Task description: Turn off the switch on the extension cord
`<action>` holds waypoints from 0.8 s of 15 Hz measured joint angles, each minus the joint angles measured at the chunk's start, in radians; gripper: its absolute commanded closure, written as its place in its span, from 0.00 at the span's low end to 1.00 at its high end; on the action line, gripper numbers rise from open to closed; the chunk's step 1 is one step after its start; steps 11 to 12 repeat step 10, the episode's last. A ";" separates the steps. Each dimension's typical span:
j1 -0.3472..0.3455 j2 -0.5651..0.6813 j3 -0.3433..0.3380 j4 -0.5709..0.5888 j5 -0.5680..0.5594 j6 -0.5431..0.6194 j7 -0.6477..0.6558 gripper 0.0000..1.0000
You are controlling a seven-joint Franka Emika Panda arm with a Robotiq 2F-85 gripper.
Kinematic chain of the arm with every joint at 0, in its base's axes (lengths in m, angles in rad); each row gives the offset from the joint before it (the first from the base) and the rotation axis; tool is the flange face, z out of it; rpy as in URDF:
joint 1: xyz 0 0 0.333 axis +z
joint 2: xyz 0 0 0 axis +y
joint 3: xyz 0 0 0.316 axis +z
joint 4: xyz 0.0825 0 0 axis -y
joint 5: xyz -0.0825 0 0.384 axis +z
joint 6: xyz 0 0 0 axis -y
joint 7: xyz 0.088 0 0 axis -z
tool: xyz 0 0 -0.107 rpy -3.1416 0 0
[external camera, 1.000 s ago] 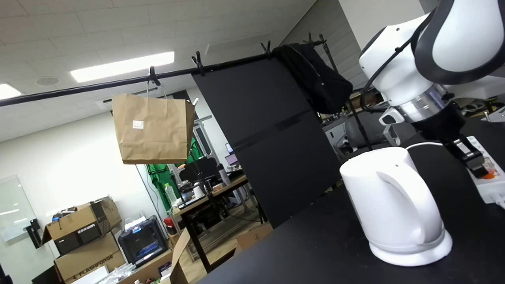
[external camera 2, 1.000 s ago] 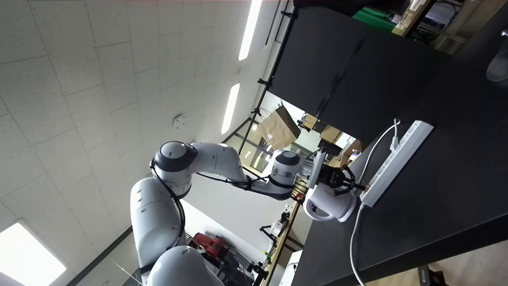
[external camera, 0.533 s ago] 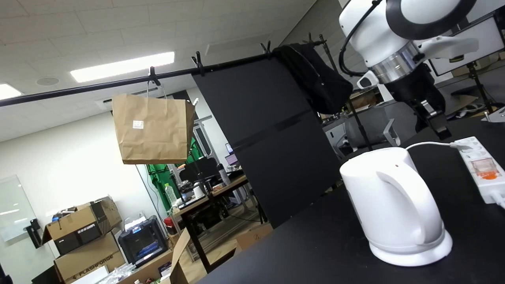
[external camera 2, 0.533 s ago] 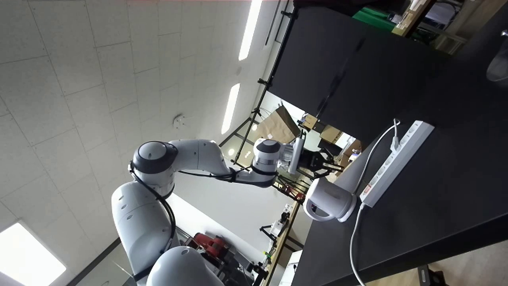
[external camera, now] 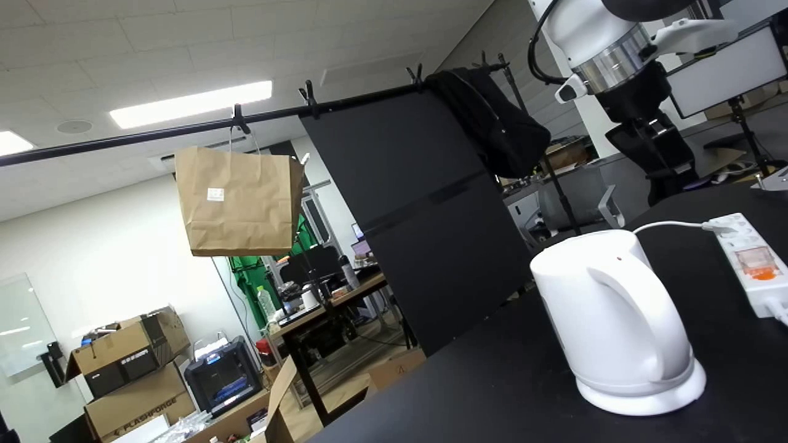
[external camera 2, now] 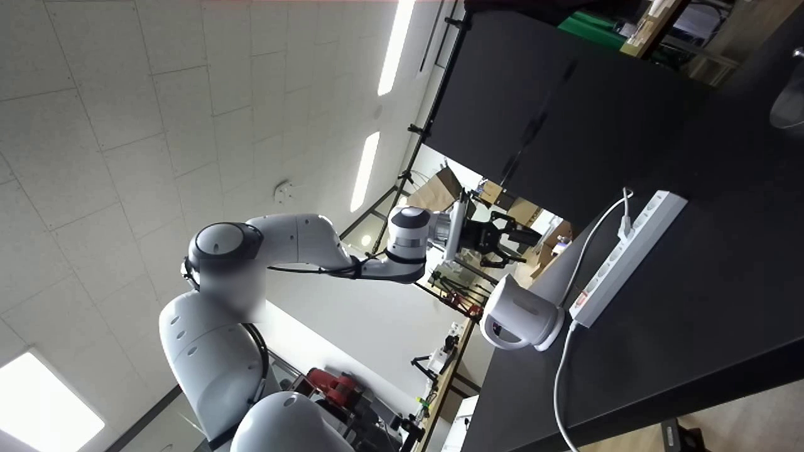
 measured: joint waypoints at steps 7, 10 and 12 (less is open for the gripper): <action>-0.034 -0.006 0.012 -0.011 0.019 0.000 0.000 0.00; -0.042 -0.006 0.016 -0.020 0.021 -0.001 0.000 0.00; -0.042 -0.006 0.016 -0.020 0.021 -0.001 0.000 0.00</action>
